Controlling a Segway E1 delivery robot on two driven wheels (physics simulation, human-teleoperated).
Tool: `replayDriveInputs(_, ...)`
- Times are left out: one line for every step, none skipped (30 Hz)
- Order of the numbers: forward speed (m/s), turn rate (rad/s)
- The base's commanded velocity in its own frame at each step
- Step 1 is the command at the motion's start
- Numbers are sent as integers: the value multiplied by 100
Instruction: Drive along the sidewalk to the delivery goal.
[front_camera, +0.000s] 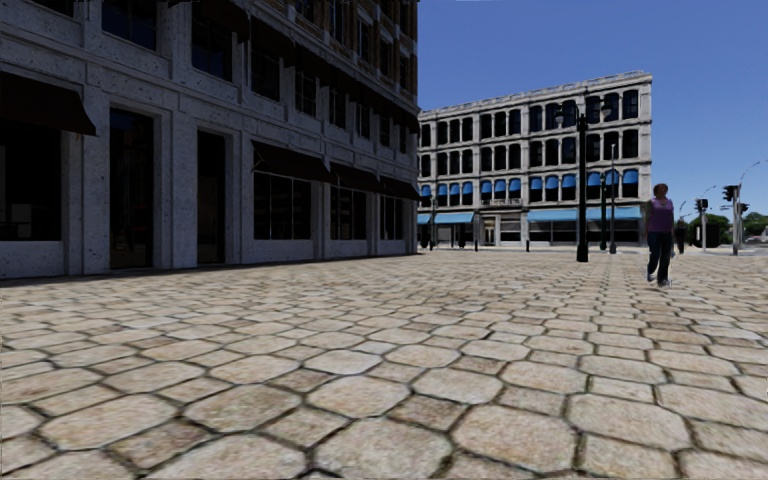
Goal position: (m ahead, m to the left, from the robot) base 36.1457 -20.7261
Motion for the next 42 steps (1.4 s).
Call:
replayDriveInputs(200, -63)
replayDriveInputs(200, -63)
replayDriveInputs(200, -63)
replayDriveInputs(200, -56)
replayDriveInputs(200, -48)
replayDriveInputs(200, -41)
replayDriveInputs(200, -41)
replayDriveInputs(200, -37)
replayDriveInputs(200, -36)
replayDriveInputs(200, -36)
replayDriveInputs(200, -36)
replayDriveInputs(200, -36)
replayDriveInputs(200, -36)
replayDriveInputs(200, -36)
replayDriveInputs(200, -36)
replayDriveInputs(200, -32)
replayDriveInputs(200, -25)
replayDriveInputs(200, -12)
replayDriveInputs(200, -5)
replayDriveInputs(200, -5)
replayDriveInputs(200, -2)
replayDriveInputs(200, 0)
replayDriveInputs(200, 0)
replayDriveInputs(200, 0)
replayDriveInputs(200, 0)
replayDriveInputs(200, 0)
replayDriveInputs(200, 0)
replayDriveInputs(200, 0)
replayDriveInputs(200, 0)
replayDriveInputs(200, 0)
replayDriveInputs(200, 0)
replayDriveInputs(200, -12)
replayDriveInputs(200, -12)
replayDriveInputs(200, -40)
replayDriveInputs(200, -48)
replayDriveInputs(200, -48)
replayDriveInputs(200, -49)
replayDriveInputs(200, -50)
replayDriveInputs(200, -50)
replayDriveInputs(200, -50)
replayDriveInputs(200, -50)
replayDriveInputs(200, -50)
